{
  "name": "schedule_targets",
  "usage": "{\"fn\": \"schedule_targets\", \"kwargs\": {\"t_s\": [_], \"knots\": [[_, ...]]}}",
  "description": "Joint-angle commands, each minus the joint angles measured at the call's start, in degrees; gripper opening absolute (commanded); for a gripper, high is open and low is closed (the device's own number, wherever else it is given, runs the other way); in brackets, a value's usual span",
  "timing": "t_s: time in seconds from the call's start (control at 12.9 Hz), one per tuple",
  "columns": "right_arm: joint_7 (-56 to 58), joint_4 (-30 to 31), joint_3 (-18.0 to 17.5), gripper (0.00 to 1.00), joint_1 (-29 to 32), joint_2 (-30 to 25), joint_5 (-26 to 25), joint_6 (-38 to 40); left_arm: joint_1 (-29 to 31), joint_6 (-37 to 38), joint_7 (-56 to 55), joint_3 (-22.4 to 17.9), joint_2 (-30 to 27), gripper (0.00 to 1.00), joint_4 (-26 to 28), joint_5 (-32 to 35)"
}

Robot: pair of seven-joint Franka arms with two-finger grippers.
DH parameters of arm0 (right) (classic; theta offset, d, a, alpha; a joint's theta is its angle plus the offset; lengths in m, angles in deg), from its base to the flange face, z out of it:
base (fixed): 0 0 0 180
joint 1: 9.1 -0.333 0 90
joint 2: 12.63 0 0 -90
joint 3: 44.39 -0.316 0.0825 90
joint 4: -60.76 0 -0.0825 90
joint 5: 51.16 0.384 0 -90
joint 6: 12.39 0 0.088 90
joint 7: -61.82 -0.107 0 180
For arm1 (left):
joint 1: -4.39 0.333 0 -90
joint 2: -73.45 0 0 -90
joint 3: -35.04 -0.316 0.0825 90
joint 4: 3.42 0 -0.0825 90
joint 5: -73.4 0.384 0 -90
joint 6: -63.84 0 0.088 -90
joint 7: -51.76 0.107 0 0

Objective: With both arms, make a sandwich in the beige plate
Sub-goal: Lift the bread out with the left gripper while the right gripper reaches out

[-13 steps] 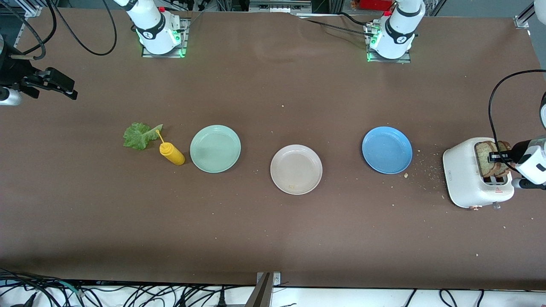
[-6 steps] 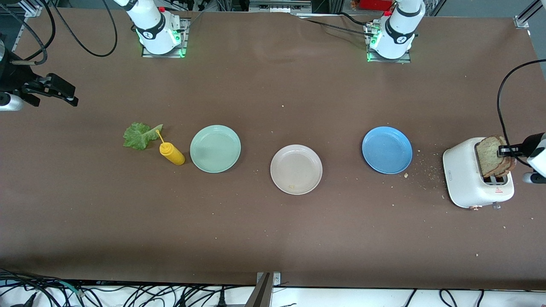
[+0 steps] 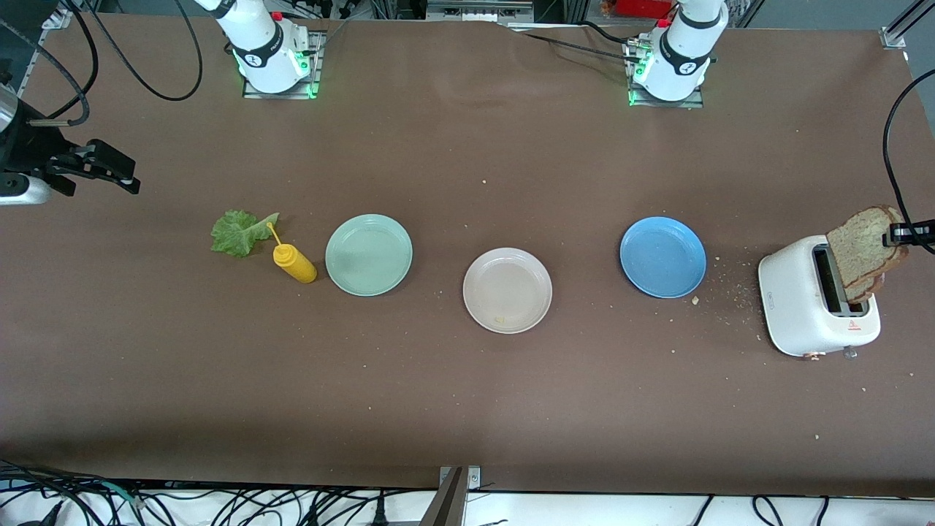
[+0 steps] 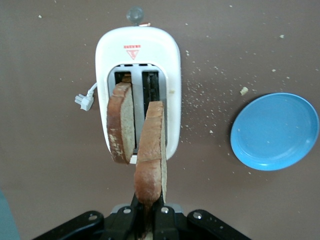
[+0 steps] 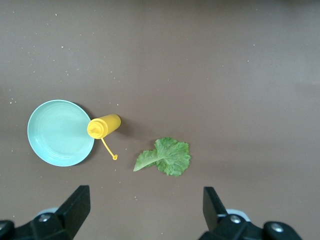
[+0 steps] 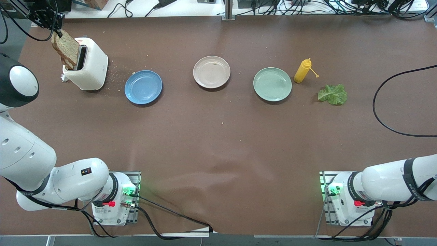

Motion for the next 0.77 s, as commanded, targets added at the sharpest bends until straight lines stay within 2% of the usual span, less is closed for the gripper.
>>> {"fn": "schedule_targets", "kwargs": {"t_s": [0.0,0.31,0.46,0.62,0.7], "knots": [[3.14,-2.12,-0.07,1.00,0.47,2.27,1.36,0.20,-2.26,5.68,0.39,3.58,0.22,0.00,-5.06,1.01],[3.32,-1.85,-0.15,1.00,0.38,4.29,3.21,0.82,-3.76,6.58,-0.05,8.50,0.48,0.00,-5.60,0.39],[3.32,-1.68,-0.15,1.00,0.47,4.82,3.30,1.26,-4.98,6.49,-1.45,8.69,1.09,0.00,-5.34,-1.17],[4.46,-1.68,-0.33,1.00,0.38,5.61,3.91,1.35,-5.70,6.31,-4.86,8.60,2.49,0.00,-4.81,-9.32],[8.64,-1.68,-0.24,1.00,0.38,5.70,4.96,1.44,-5.96,6.31,-5.58,8.60,3.81,0.00,-4.81,-13.02]]}}
